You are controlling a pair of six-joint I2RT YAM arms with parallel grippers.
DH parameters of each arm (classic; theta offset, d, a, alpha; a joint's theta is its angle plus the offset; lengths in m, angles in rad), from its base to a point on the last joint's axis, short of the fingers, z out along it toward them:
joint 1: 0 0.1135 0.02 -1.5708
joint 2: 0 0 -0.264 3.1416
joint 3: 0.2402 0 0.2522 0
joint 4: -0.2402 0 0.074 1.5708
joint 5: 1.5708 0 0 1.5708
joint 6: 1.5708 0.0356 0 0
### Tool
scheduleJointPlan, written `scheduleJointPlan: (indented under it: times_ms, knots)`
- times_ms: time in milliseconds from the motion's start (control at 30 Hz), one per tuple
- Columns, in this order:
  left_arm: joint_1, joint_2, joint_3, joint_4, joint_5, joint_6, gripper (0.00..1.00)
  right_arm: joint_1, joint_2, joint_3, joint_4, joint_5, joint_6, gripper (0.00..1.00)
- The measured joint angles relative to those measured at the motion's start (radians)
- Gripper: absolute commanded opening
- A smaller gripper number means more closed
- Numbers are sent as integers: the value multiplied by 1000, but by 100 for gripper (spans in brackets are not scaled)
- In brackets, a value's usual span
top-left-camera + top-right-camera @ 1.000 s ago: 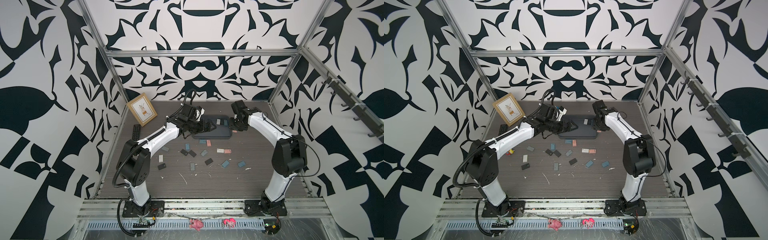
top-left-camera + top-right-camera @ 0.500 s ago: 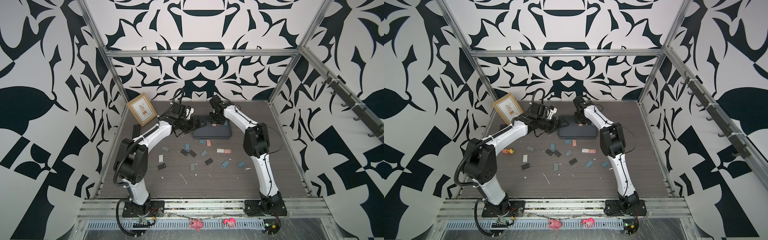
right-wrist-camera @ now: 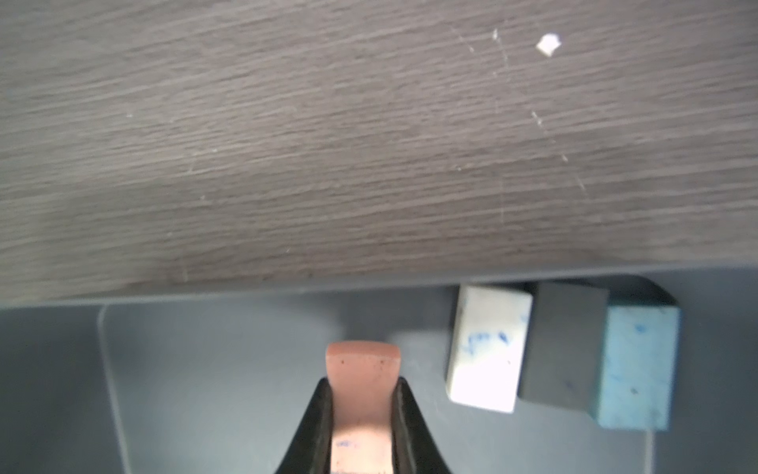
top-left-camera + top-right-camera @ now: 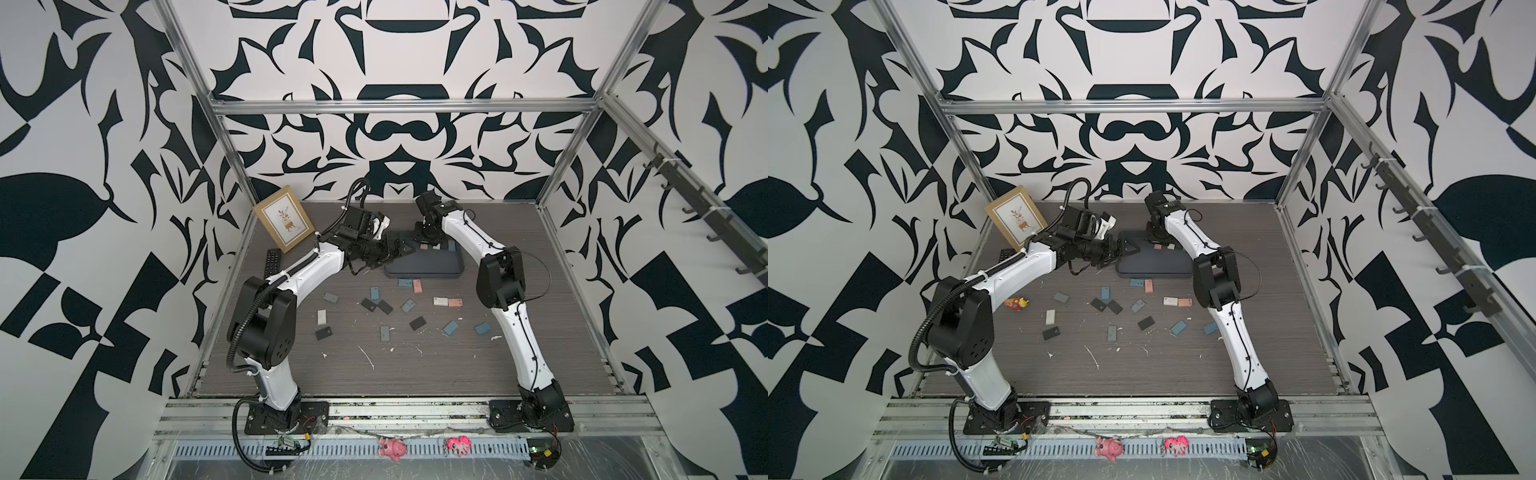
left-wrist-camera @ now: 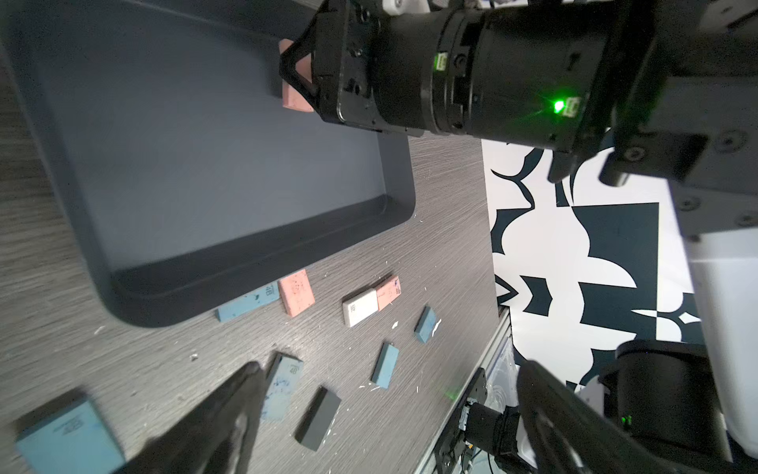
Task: Put the eraser in the storage box
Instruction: Place the eraser in the storage box.
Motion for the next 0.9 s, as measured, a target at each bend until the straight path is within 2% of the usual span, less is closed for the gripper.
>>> scheduleJointPlan:
  times_ms: [633,900]
  knots:
    - [0,0,0,0,7,-1,99,-38,55,65,-11,19,-2,24]
    - [0,0,0,0,7,0,99,-44,56,73,-19,31,-10,29]
